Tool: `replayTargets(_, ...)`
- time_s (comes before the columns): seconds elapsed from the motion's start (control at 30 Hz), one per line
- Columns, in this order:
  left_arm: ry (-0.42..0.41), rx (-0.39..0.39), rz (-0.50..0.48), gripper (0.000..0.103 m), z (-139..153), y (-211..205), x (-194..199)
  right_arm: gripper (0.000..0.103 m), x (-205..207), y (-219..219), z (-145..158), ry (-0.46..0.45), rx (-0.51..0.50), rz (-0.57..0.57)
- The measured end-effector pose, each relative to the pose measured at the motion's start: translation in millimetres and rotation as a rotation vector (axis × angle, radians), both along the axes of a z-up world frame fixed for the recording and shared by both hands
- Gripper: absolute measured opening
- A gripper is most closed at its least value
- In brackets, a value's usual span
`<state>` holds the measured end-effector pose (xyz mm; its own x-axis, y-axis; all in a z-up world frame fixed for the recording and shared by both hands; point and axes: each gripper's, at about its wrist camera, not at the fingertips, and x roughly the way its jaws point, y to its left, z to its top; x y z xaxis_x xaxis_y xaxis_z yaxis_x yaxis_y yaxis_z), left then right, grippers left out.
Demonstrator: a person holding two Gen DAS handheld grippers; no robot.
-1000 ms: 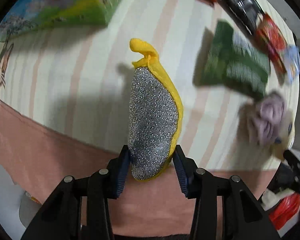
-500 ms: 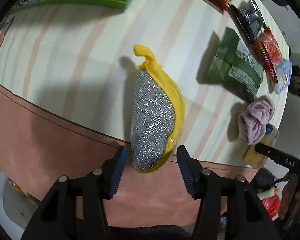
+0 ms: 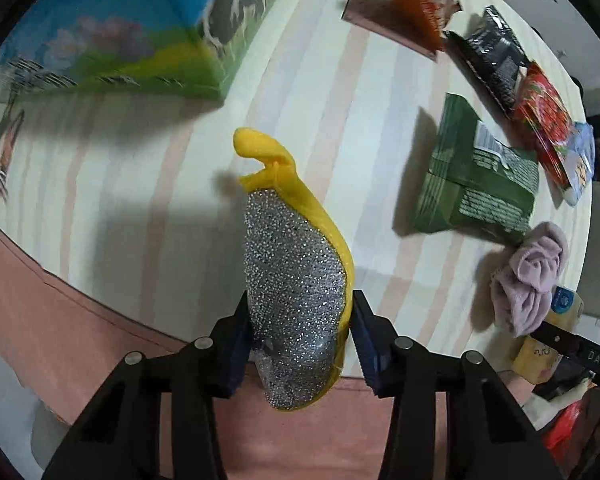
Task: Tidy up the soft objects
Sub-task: 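Carry the sponge and tissue pack into the box and open both tools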
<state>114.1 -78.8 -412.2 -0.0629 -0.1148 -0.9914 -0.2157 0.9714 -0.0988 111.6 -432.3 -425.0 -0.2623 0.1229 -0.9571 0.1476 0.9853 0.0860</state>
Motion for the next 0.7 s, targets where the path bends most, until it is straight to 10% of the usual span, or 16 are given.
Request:
replayTargets(0.27, -0.11, -0.033, -0.109, 0.043, 103.1, 3.6, -17.2, 0.066, -81.0, 35.5, 93.7, -0.15, 0.142, -0.01)
replayTargets(0.5, -0.248, -0.058, -0.123, 0.043, 243.1, 68.8, 80.2, 0.066, 14.0, 110.9, 229.3, -0.332, 0.324, 0.087)
replayTargets(0.7, -0.262, -0.067, -0.104, 0.043, 265.6, 157.2, 165.0, 0.066, 128.7, 230.9, 275.5, -0.429, 0.35, 0.141)
